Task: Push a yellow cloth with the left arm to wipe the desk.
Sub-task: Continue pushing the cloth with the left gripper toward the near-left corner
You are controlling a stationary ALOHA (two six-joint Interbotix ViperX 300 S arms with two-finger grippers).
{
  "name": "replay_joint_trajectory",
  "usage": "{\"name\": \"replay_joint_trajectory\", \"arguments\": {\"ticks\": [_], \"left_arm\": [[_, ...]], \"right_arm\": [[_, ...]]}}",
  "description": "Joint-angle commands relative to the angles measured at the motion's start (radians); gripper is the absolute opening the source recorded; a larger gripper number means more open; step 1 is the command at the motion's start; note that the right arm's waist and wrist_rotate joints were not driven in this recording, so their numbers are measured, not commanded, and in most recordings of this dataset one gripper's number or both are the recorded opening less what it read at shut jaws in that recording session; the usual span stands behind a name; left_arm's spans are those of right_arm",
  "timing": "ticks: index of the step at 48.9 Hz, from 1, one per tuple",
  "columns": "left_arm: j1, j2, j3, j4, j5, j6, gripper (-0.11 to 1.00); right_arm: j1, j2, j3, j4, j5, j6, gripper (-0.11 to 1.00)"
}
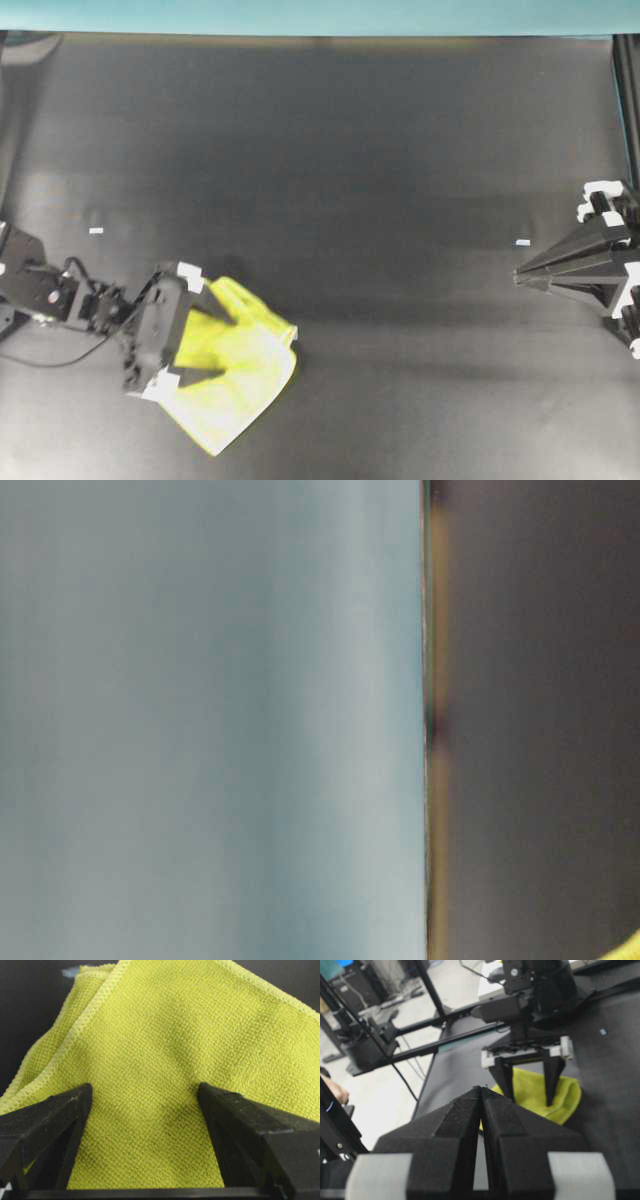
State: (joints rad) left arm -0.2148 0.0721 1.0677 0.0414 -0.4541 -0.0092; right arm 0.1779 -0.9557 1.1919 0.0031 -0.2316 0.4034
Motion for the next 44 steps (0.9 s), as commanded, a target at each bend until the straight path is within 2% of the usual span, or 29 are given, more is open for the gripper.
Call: {"name": "replay_joint_trajectory", "arguments": {"ticks": [1,11,18,33,44], "left_arm": [[-0.043,-0.018,0.002,0.003,0.025,-0.003,0.84],[-0.124,-0.025,-0.012,0.003,0.071,-0.006,0.84],[-0.15,-0.026,-0.023,0.002,0.074,-0.006,0.84],[-0.144,-0.055,-0.025,0.003,0.074,0.008,0.84],[-0.101,-0.153,-0.02,0.003,0.091,0.029,0.84]], "right_arm": [[0.0,0.003,-0.006,0.002,-0.006,0.0,0.0],[0.0,0.002,-0.006,0.002,-0.009,0.0,0.0],[0.0,0.002,-0.006,0.002,-0.012,0.002,0.0],[0.0,-0.002,-0.008,0.002,-0.012,0.0,0.0],[-0.002,-0.005,-0.008,0.002,-0.014,0.0,0.0]]}}
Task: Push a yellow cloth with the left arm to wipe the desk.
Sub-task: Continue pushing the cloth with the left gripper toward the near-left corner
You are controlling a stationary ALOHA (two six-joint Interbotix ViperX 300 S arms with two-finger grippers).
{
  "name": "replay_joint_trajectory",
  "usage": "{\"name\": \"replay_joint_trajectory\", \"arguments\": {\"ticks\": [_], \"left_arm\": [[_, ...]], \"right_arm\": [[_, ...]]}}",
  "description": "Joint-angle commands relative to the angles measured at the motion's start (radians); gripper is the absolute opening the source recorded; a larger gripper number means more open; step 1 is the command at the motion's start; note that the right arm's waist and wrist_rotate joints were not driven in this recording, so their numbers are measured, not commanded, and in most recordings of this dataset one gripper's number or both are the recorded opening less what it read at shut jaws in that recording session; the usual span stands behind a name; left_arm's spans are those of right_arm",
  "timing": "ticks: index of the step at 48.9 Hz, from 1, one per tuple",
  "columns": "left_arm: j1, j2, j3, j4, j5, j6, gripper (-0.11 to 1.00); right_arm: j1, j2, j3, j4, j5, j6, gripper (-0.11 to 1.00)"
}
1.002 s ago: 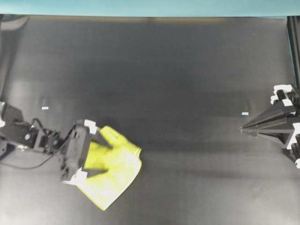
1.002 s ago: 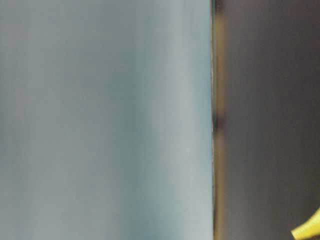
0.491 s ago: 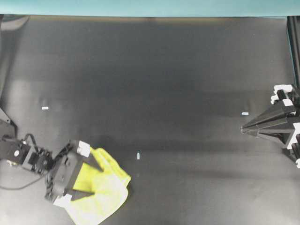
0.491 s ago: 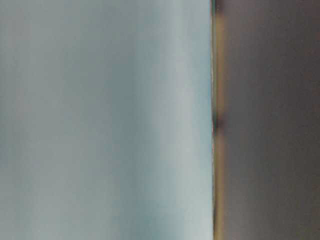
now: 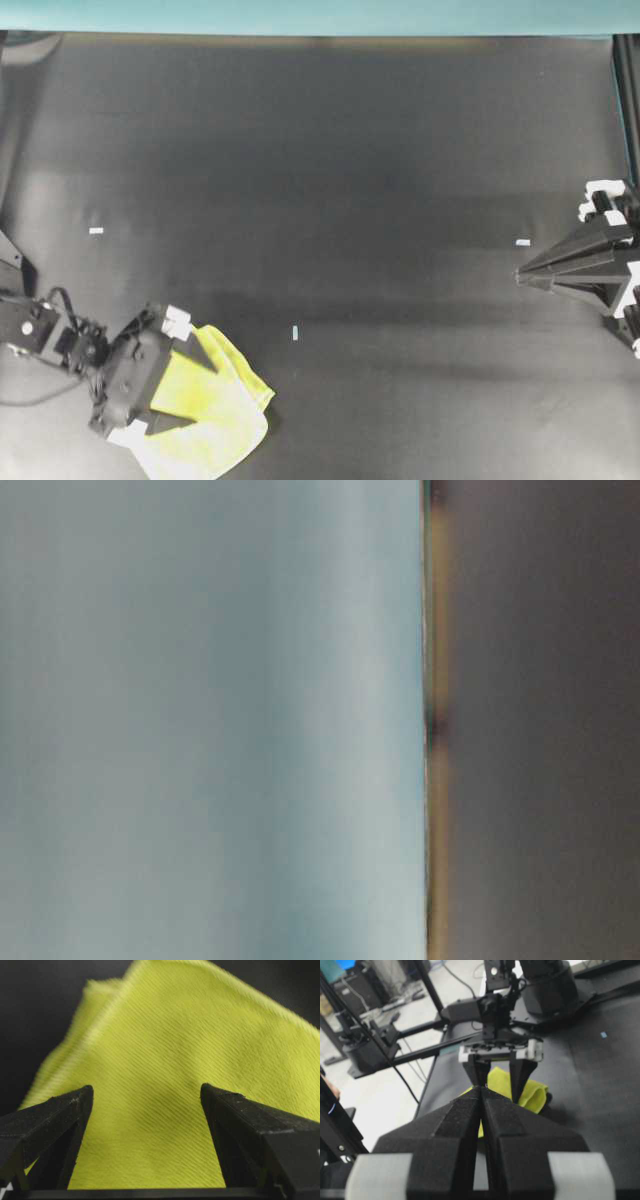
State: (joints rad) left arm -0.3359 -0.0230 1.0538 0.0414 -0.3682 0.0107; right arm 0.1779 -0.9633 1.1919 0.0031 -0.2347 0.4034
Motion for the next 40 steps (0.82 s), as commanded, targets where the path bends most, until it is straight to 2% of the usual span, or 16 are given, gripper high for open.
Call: {"name": "replay_joint_trajectory", "arguments": {"ticks": [1,10,19,40], "left_arm": [[0.023,-0.072,-0.006,0.003,0.011,0.014,0.84],[0.041,-0.23,0.002,0.003,0.132,0.066,0.84],[0.061,-0.413,0.018,0.003,0.267,0.074,0.84],[0.077,-0.767,0.141,0.003,0.316,0.069,0.84]], "right_arm": [[0.0,0.003,-0.008,0.0,-0.011,0.0,0.0],[0.0,0.0,-0.008,0.002,-0.009,0.0,0.0],[0.0,-0.002,-0.008,0.002,-0.006,0.002,0.0],[0.0,-0.002,0.005,0.002,-0.005,0.002,0.0]]}}
